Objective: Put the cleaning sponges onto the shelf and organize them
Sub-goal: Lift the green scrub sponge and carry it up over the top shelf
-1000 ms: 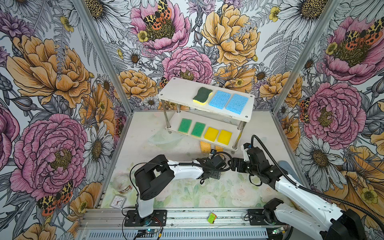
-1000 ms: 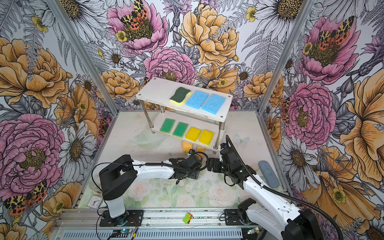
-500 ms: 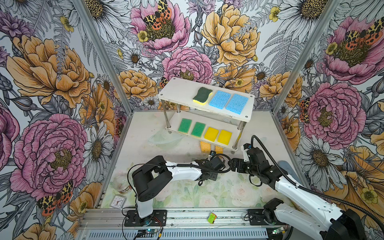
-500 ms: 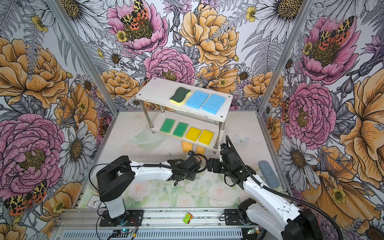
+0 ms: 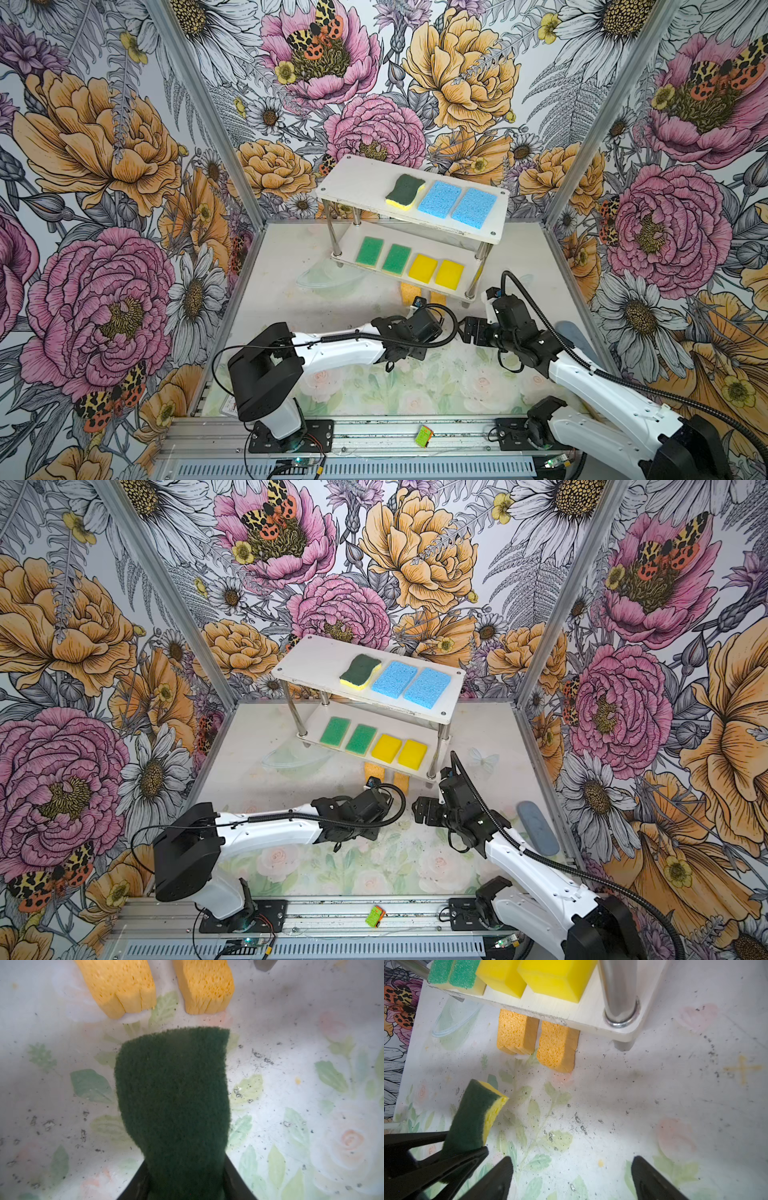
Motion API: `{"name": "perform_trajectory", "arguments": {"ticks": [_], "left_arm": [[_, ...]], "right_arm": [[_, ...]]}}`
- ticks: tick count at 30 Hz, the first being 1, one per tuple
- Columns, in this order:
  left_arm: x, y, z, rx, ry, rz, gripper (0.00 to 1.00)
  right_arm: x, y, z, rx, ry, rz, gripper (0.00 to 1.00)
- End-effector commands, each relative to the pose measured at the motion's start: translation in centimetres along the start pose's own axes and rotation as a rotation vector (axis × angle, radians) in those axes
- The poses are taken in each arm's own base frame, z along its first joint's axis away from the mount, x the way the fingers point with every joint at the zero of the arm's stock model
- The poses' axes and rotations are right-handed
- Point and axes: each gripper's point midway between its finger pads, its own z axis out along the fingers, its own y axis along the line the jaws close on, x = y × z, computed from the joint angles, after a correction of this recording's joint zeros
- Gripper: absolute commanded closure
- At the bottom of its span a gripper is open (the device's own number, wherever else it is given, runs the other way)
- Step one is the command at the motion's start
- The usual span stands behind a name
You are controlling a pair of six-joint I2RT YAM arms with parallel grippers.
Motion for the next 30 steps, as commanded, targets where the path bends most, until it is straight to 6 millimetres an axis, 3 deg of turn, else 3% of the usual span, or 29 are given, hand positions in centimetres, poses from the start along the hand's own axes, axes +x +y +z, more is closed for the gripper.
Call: {"name": "perform_trajectory", "arguments": {"ticks": [1, 12, 17, 24, 30], "left_arm": [[-1.8, 1.7, -2.8, -0.025, -0.051, 0.015, 0.59], [-9.3, 7.5, -14.9, 0.017, -0.238, -0.020, 0.58], [-13.3, 9.8, -19.3, 0.038, -0.355, -0.042, 0.57], [-18.9, 13.2, -23.1, -0.034, -0.474, -0.032, 0.56], [-24.2, 15.5, -24.8, -0.067, -0.547, -0.014, 0.54]], "right_arm": [[-0.6, 0.2, -0.2, -0.004, -0.012, -0.007, 0.08], [-0.5, 0.2, 0.2, -0.002, 0.005, -0.009, 0.08], [-0.6, 0.4, 0.2, -0.006, 0.010, -0.008, 0.08], [-0.6, 0.6, 0.2, -0.016, 0.012, -0.005, 0.09], [-0.5, 0.5, -0.1, -0.019, 0.000, -0.003, 0.09]]}}
